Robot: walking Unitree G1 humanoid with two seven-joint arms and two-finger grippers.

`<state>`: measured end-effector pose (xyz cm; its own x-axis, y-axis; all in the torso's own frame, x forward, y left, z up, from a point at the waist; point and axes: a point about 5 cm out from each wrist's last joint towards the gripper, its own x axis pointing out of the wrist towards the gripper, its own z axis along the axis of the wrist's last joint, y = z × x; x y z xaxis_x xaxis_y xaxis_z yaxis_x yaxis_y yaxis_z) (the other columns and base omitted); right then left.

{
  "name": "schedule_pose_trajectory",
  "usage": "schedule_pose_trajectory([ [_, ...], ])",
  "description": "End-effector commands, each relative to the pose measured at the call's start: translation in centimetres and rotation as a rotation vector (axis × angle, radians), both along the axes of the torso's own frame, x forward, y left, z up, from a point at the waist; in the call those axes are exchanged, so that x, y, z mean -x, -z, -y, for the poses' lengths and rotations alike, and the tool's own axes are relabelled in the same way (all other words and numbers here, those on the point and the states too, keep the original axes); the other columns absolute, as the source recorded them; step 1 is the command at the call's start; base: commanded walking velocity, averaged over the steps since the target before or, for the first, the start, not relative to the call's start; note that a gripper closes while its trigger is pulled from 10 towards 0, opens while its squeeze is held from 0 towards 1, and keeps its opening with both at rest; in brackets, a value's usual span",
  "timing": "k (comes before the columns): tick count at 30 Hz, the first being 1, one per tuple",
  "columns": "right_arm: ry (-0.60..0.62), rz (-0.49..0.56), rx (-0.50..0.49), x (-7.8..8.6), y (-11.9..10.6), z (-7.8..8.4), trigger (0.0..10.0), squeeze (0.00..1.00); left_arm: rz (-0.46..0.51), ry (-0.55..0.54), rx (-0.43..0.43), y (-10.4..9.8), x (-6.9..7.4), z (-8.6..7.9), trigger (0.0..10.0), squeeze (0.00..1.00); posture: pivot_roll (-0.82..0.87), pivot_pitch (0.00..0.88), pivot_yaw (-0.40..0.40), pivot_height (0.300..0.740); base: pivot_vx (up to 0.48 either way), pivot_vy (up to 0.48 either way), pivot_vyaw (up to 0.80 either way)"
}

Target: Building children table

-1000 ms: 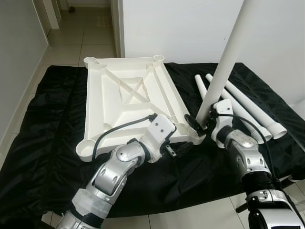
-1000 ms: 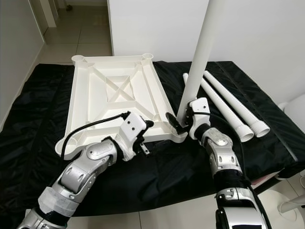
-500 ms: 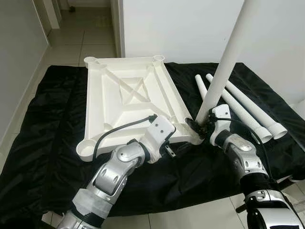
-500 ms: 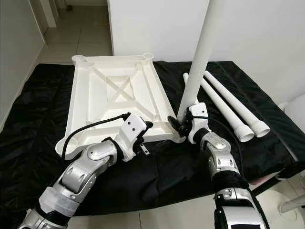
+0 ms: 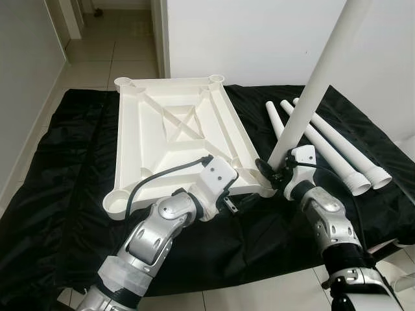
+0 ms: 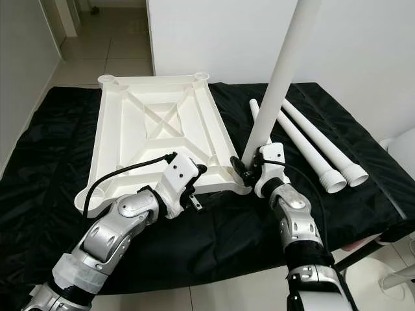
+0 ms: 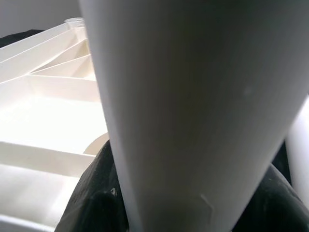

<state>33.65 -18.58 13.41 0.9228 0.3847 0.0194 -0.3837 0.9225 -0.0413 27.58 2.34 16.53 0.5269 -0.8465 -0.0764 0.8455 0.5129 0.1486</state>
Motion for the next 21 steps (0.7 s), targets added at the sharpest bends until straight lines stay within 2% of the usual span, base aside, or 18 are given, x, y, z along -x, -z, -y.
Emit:
schedule_pose_trajectory([
  [1, -0.001, -0.032, -0.007, 0.2, 0.6, -0.2, 10.0, 0.0, 0.006, -0.007, 0.002, 0.0, 0.0, 0.0, 10.0, 0.0, -0.06, 0.0, -0.01, 0.74, 0.0, 0.0, 0.0],
  [2, 0.033, -0.032, -0.014, 0.3, 0.6, -0.4, 10.0, 0.0, 0.005, -0.008, 0.002, 0.0, 0.1, 0.0, 10.0, 0.0, -0.06, 0.005, -0.016, 0.74, 0.0, 0.0, 0.0],
  [5, 0.033, -0.032, -0.014, 0.3, 0.6, -0.4, 10.0, 0.0, 0.005, -0.008, 0.002, 0.0, 0.1, 0.0, 10.0, 0.0, -0.06, 0.005, -0.016, 0.74, 0.0, 0.0, 0.0],
  [7, 0.205, -0.052, -0.064, 0.6, 0.7, -0.8, 10.0, 0.0, 0.0, -0.012, 0.002, 0.2, 0.1, -0.1, 10.0, 0.0, -0.06, 0.002, -0.024, 0.74, 0.0, 0.0, 0.0],
  [8, 0.205, -0.052, -0.064, 0.6, 0.7, -0.8, 10.0, 0.0, 0.0, -0.012, 0.002, 0.2, 0.1, -0.1, 10.0, 0.0, -0.06, 0.002, -0.024, 0.74, 0.0, 0.0, 0.0],
  [9, 0.356, -0.077, -0.099, 1.1, 0.8, -1.4, 10.0, 0.0, -0.003, -0.013, 0.003, 0.3, 0.1, -0.1, 10.0, 0.0, -0.06, 0.0, -0.027, 0.74, 0.0, 0.0, 0.0],
  [13, 0.388, -0.083, -0.105, 1.2, 0.8, -1.6, 10.0, 0.0, -0.003, -0.012, 0.004, 0.3, 0.1, -0.1, 10.0, 0.0, -0.06, 0.0, -0.027, 0.74, 0.0, 0.0, 0.0],
  [14, 0.432, -0.083, -0.106, 1.6, 0.8, -2.1, 10.0, 0.0, -0.002, -0.01, 0.004, 0.3, 0.2, -0.1, 10.0, 0.0, -0.06, 0.0, -0.027, 0.74, 0.0, 0.0, 0.0],
  [15, 0.531, -0.069, -0.116, 2.1, 0.7, -2.6, 10.0, 0.0, -0.001, -0.007, 0.004, 0.3, 0.2, 0.1, 10.0, 0.0, -0.07, 0.0, -0.028, 0.74, 0.0, 0.0, 0.0],
  [16, 0.531, -0.069, -0.116, 2.1, 0.7, -2.6, 10.0, 0.0, -0.001, -0.007, 0.004, 0.3, 0.2, 0.1, 10.0, 0.0, -0.07, 0.0, -0.028, 0.74, 0.0, 0.0, 0.0],
  [18, 0.705, -0.043, -0.127, 3.0, 0.5, -3.1, 10.0, 0.0, 0.001, -0.001, 0.003, 0.3, 0.2, 0.2, 10.0, 0.0, -0.06, 0.0, -0.03, 0.74, 0.0, 0.0, 0.0],
  [21, 0.738, -0.042, -0.158, 3.3, 0.4, -3.7, 10.0, 0.0, 0.004, 0.001, 0.004, 0.3, 0.1, 0.2, 10.0, 0.0, -0.06, 0.0, -0.03, 0.74, 0.0, 0.0, 0.0],
])
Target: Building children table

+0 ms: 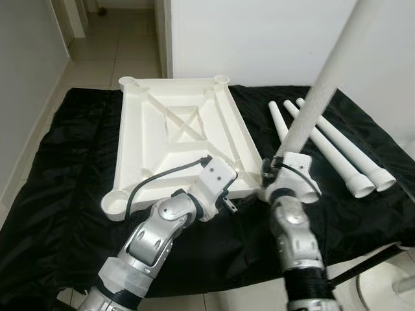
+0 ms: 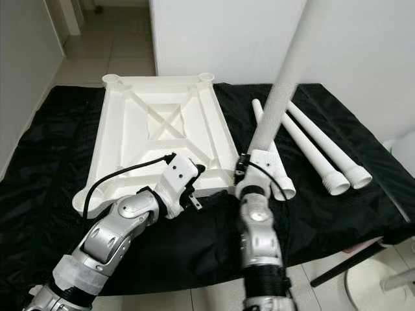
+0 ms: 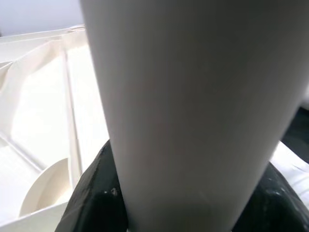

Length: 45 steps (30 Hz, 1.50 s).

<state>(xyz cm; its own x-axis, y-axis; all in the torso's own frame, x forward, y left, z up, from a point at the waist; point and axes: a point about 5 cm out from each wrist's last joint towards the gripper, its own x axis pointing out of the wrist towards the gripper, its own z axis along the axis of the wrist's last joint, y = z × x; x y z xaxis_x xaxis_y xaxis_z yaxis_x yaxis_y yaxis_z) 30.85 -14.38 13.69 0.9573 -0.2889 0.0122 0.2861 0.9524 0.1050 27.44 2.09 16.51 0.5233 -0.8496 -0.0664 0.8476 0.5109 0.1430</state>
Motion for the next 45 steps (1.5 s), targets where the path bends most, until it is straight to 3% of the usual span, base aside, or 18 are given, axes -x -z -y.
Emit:
schedule_pose_trajectory([
  [1, 0.045, -0.023, -0.026, 0.6, 0.5, 0.2, 10.0, 0.0, 0.003, -0.003, -0.006, 0.2, 0.0, 0.0, 10.0, 0.0, -0.07, 0.0, -0.03, 0.74, 0.0, 0.0, 0.0],
  [14, 0.05, -0.008, -0.01, 0.7, -0.4, 0.7, 10.0, 0.0, 0.012, 0.0, -0.006, 0.2, 0.0, 0.1, 10.0, 0.0, -0.07, 0.0, -0.033, 0.74, 0.0, 0.0, 0.0],
  [15, 0.033, 0.006, -0.012, 0.8, -0.7, 0.6, 10.0, 1.0, 0.013, 0.0, -0.006, 0.2, 0.0, 0.1, 10.0, 0.0, -0.07, 0.0, -0.033, 0.74, 0.0, 0.0, 0.0],
  [24, -0.075, 0.074, 0.023, 0.7, -1.6, 1.6, 10.0, 1.0, 0.021, 0.003, -0.005, 0.1, -0.1, 0.1, 10.0, 0.0, -0.07, 0.0, -0.03, 0.74, 0.0, 0.0, 0.0],
  [25, -0.129, 0.069, 0.025, 0.7, -1.5, 1.8, 10.0, 0.0, 0.023, 0.005, -0.006, 0.1, -0.1, 0.1, 10.0, 0.0, -0.07, 0.0, -0.027, 0.74, 0.0, 0.0, 0.0],
  [32, -0.315, 0.045, 0.061, 0.1, -1.3, 3.2, 10.0, 0.0, 0.033, 0.014, -0.02, 0.3, 0.0, -0.2, 10.0, 0.0, -0.07, 0.0, -0.022, 0.74, 0.0, 0.0, 0.0],
  [42, -0.449, 0.037, 0.127, -0.7, -1.4, 4.4, 10.0, 0.0, 0.056, 0.032, -0.024, 0.2, 0.1, -0.6, 10.0, 0.0, -0.06, 0.0, -0.018, 0.74, 0.0, 0.0, 0.0],
  [45, -0.672, 0.021, 0.201, -1.8, -1.4, 4.3, 10.0, 0.0, 0.04, 0.089, -0.021, 0.2, 0.5, -0.9, 10.0, 0.0, -0.06, 0.0, -0.003, 0.74, 0.0, 0.0, 0.0],
])
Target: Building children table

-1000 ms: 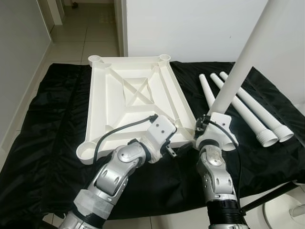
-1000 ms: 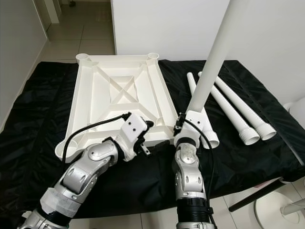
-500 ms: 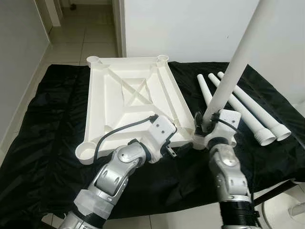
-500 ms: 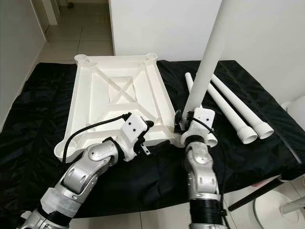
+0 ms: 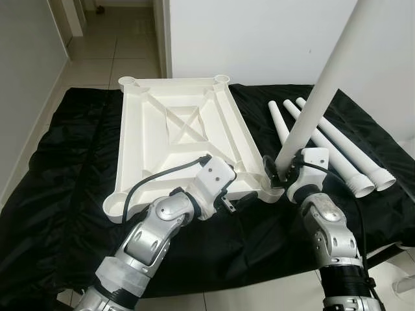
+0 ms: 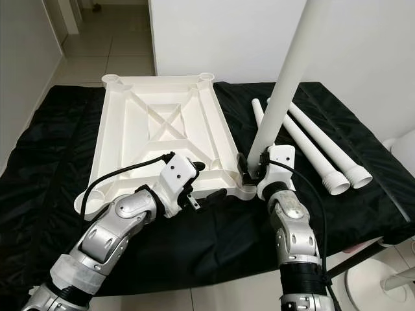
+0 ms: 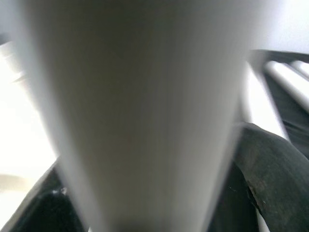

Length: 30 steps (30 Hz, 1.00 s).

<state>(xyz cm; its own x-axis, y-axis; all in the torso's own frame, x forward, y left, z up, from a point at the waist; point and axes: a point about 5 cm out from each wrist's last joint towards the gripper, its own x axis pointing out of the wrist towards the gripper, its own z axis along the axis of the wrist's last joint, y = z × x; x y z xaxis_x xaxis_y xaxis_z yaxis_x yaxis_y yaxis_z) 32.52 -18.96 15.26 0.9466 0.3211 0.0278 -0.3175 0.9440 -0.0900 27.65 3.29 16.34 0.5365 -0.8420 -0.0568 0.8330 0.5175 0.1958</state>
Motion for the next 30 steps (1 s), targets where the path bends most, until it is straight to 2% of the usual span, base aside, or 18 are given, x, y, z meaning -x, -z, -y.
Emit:
schedule_pose_trajectory([
  [1, -0.058, -0.003, 0.003, -0.1, 0.2, -0.3, 10.0, 0.0, -0.011, 0.101, -0.003, 0.1, 0.7, 0.3, 10.0, 0.0, -0.06, 0.0, -0.003, 0.74, 0.0, 0.0, 0.0],
  [5, -0.171, -0.026, 0.077, -0.9, 0.5, -0.2, 10.0, 0.0, -0.013, 0.083, -0.008, 0.1, 0.5, 0.1, 10.0, 0.0, -0.05, 0.0, -0.004, 0.74, 0.0, 0.0, 0.0],
  [9, -0.189, -0.033, 0.098, -1.3, 0.6, -0.1, 10.0, 0.0, -0.01, 0.061, -0.008, 0.0, 0.4, 0.0, 10.0, 0.0, -0.05, 0.0, -0.005, 0.74, 0.0, 0.0, 0.0],
  [10, -0.185, -0.042, 0.134, -1.6, 0.8, 0.0, 7.3, 0.0, -0.013, 0.047, -0.01, 0.1, 0.3, -0.1, 10.0, 0.0, -0.04, 0.0, -0.014, 0.74, 0.0, 0.0, 0.0],
  [12, -0.185, -0.042, 0.134, -1.6, 0.8, 0.0, 7.3, 0.0, -0.013, 0.047, -0.01, 0.1, 0.3, -0.1, 10.0, 0.0, -0.04, 0.0, -0.014, 0.74, 0.0, 0.0, 0.0],
  [13, -0.196, -0.055, 0.129, -1.8, 1.0, 0.1, 0.0, 0.0, -0.014, 0.038, -0.009, 0.1, 0.3, -0.1, 10.0, 0.0, -0.04, 0.0, -0.014, 0.74, 0.0, 0.0, 0.0],
  [23, -0.196, -0.086, 0.094, -1.8, 1.9, 0.7, 0.0, 0.0, -0.019, 0.012, -0.014, 0.2, 0.4, -0.3, 10.0, 0.0, -0.03, 0.003, -0.016, 0.74, 0.0, 0.0, 0.0],
  [24, -0.18, -0.089, 0.08, -1.8, 2.0, 0.8, 1.2, 0.0, -0.019, 0.009, -0.015, 0.2, 0.3, -0.3, 10.0, 0.0, -0.03, 0.004, -0.015, 0.74, 0.0, 0.0, 0.0],
  [25, -0.165, -0.091, 0.06, -1.8, 2.1, 0.7, 10.0, 0.0, -0.018, 0.006, -0.016, 0.2, 0.3, -0.3, 10.0, 0.0, -0.03, 0.005, -0.015, 0.74, 0.0, 0.0, 0.0],
  [30, -0.138, -0.086, 0.024, -1.6, 2.4, 0.2, 10.0, 0.0, -0.017, 0.005, -0.017, 0.1, 0.2, -0.3, 10.0, 0.0, -0.04, 0.006, -0.01, 0.74, 0.0, 0.0, 0.0],
])
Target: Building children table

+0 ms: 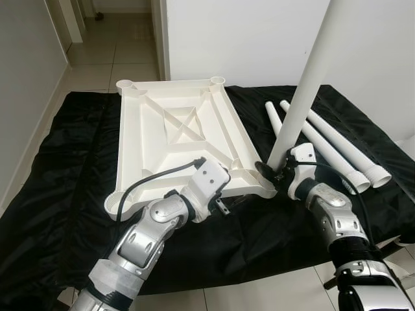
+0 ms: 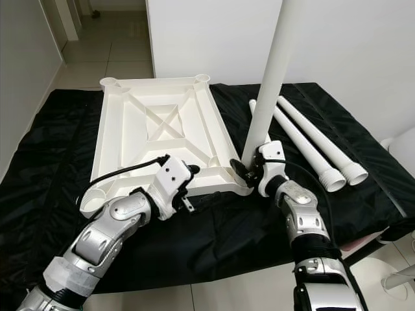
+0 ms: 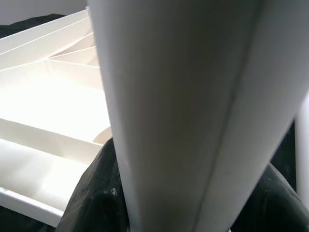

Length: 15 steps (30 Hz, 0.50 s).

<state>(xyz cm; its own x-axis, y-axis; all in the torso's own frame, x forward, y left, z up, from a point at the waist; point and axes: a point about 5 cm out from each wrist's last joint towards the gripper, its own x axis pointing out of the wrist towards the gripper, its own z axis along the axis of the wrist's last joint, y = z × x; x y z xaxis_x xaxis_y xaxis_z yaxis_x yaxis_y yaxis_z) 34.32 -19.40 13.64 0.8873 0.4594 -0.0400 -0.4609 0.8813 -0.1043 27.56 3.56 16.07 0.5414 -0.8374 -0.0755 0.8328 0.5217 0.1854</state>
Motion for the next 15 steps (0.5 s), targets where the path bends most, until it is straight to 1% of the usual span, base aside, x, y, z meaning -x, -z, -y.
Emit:
schedule_pose_trajectory([
  [1, 0.018, -0.027, -0.022, 0.3, 0.8, -0.4, 10.0, 0.0, 0.001, 0.013, -0.007, -0.1, 0.1, 0.0, 10.0, 0.0, -0.04, 0.006, -0.008, 0.74, 0.0, 0.0, 0.0],
  [6, 0.045, -0.022, -0.043, 0.4, 0.9, -0.7, 10.0, 0.0, 0.002, 0.015, -0.008, -0.2, 0.1, 0.1, 10.0, 0.0, -0.04, 0.006, -0.007, 0.74, 0.0, 0.0, 0.0],
  [7, 0.083, -0.019, -0.058, 0.4, 0.8, -0.9, 10.0, 0.0, 0.002, 0.016, -0.008, -0.2, 0.1, 0.1, 10.0, 0.0, -0.05, 0.006, -0.001, 0.74, 0.0, 0.0, 0.0],
  [8, 0.083, -0.019, -0.058, 0.4, 0.8, -0.9, 10.0, 0.0, 0.002, 0.016, -0.008, -0.2, 0.1, 0.1, 10.0, 0.0, -0.05, 0.006, -0.001, 0.74, 0.0, 0.0, 0.0],
  [12, 0.283, -0.017, -0.142, 0.7, 0.5, -1.4, 10.0, 0.0, 0.001, 0.021, -0.01, -0.2, 0.1, 0.2, 10.0, 0.0, -0.05, 0.005, 0.004, 0.74, 0.0, 0.0, 0.0],
  [14, 0.338, -0.027, -0.172, 0.7, 0.5, -1.3, 10.0, 0.0, 0.002, 0.022, -0.01, -0.2, 0.1, 0.2, 10.0, 0.0, -0.05, 0.005, 0.006, 0.74, 0.0, 0.0, 0.0],
  [15, 0.385, -0.023, -0.185, 0.8, 0.5, -1.5, 10.0, 0.0, 0.002, 0.024, -0.01, -0.2, 0.0, 0.2, 10.0, 0.0, -0.05, 0.004, 0.007, 0.74, 0.0, 0.0, 0.0],
])
